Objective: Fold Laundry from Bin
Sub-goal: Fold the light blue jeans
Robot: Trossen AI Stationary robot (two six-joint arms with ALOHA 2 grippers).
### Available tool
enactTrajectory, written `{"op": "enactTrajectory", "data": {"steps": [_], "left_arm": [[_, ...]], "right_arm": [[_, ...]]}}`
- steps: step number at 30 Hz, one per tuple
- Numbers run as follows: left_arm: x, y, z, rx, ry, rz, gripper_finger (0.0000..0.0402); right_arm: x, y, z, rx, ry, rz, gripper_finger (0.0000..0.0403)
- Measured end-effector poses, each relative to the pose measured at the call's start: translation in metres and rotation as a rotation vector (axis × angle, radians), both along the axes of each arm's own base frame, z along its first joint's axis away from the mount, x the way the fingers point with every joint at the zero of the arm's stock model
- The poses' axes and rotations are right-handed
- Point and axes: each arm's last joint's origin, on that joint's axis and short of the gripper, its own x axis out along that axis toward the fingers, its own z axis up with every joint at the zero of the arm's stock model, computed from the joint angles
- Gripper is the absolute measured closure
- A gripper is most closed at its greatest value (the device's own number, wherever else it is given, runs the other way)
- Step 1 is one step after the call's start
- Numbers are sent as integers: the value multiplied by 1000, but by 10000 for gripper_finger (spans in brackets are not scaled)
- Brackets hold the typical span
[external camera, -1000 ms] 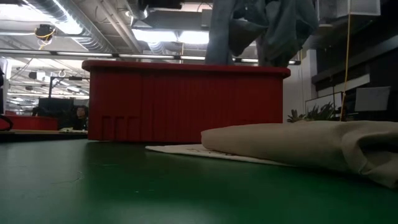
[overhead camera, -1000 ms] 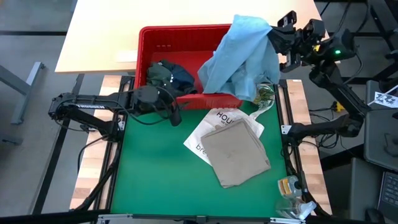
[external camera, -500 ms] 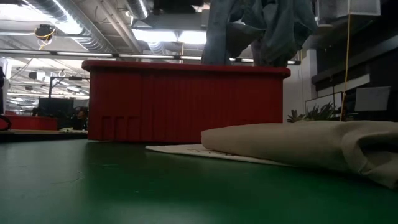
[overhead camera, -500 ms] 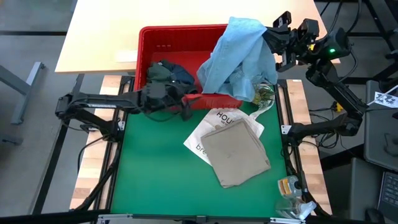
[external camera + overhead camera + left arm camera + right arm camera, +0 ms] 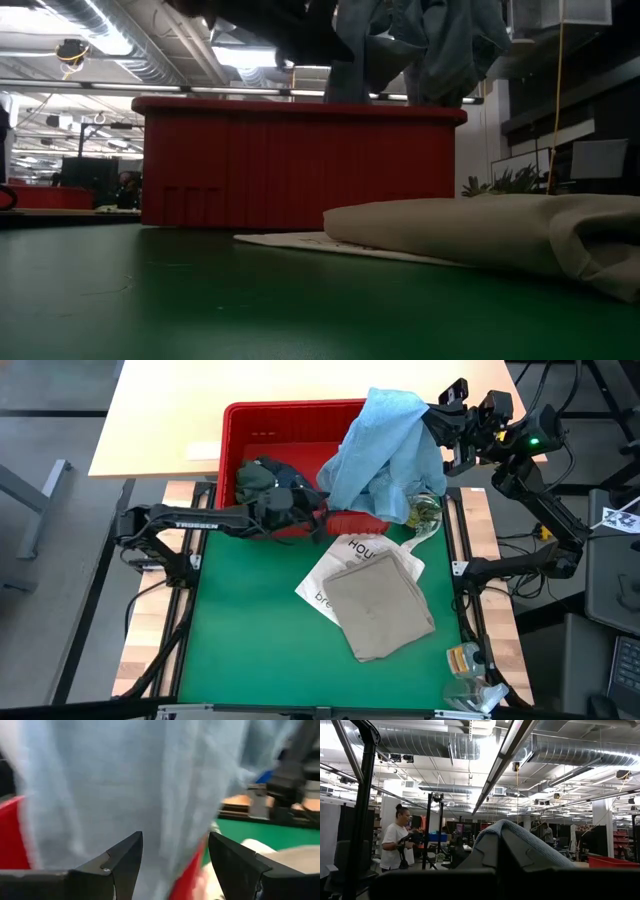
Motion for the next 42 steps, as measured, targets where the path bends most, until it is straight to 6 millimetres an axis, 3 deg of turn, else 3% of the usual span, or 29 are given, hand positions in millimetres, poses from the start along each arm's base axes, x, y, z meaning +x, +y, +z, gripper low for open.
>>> {"op": "enactTrajectory", "data": {"steps": [4,7,11,15,21,30,36,42], "left_arm": [[6,3,-4,-3,-25,-43,187],[7,3,-4,0,-35,-46,220],[4,2,1,4,-51,-49,299],[-6,-2,19,9,-109,-105,385],[-37,-16,62,40,-243,-225,394],[-104,-37,123,115,-454,-355,398],[-138,-42,141,140,-516,-319,399],[-150,-42,140,132,-460,-231,400]], "right_arm": [[0,0,0,0,0,0,400],[0,0,0,4,-2,-7,400],[0,-2,0,23,-19,-43,400],[-2,0,3,4,-48,-41,400],[-16,11,14,-70,-140,9,400],[-29,21,25,-162,-257,98,400],[-16,6,20,-117,-293,-130,400],[8,-17,5,-53,-200,-386,400]]}}
